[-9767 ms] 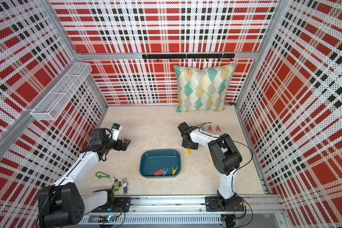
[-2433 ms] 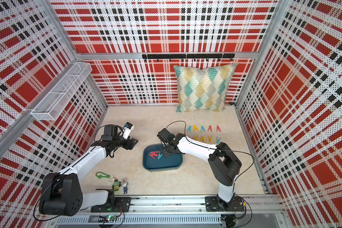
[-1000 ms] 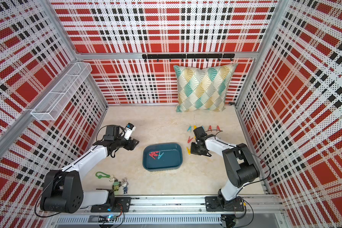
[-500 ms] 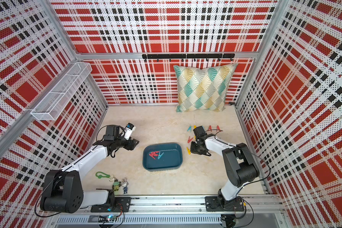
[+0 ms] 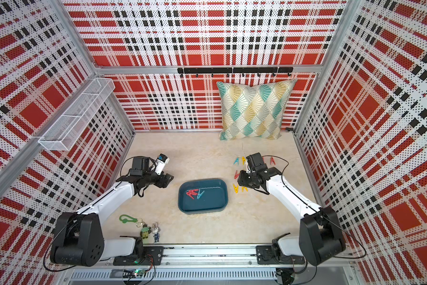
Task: Take the clothespins out of the storage box
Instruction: Place the clothespin at the center of the board.
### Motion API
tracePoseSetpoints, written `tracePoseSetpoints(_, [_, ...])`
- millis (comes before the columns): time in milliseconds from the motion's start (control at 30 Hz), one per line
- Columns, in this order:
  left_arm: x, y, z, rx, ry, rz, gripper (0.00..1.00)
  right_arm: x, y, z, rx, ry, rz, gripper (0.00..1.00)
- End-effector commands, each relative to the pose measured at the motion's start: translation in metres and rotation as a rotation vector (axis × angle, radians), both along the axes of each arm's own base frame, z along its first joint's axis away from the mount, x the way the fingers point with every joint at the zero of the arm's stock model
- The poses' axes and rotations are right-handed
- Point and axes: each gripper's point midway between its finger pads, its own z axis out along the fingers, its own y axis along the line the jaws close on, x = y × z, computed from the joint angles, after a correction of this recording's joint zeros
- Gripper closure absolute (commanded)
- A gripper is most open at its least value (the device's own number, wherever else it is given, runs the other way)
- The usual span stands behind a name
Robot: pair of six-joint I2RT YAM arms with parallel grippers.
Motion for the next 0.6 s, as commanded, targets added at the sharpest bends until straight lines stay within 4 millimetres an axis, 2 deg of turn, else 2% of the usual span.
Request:
tracePoseSetpoints(0, [0.000,-0.001,-0.001,0.011,-0.008,-0.010,0.29,-0.005,0.033,0.032,0.063,-0.067,0.057,0.68])
tracePoseSetpoints(100, [0.000,-0.001,0.001,0.010,-0.012,-0.009,0.28,-0.009,0.069,0.043,0.077,-0.099,0.102,0.67])
tracePoseSetpoints(167, [0.000,-0.001,0.001,0.011,-0.014,-0.009,0.28,-0.013,0.090,0.040,0.056,-0.094,0.116,0.66])
tracePoseSetpoints(233, [0.001,0.000,0.003,0.012,-0.018,-0.005,0.28,-0.016,0.110,0.027,0.019,-0.061,0.125,0.65])
tracePoseSetpoints(400, [0.001,0.000,0.007,0.014,-0.032,-0.004,0.28,-0.021,0.143,-0.015,-0.071,0.054,0.101,0.66])
tracePoseSetpoints(567, [0.001,0.000,0.011,0.010,-0.046,-0.003,0.28,-0.020,0.156,-0.036,-0.035,0.111,0.017,0.64])
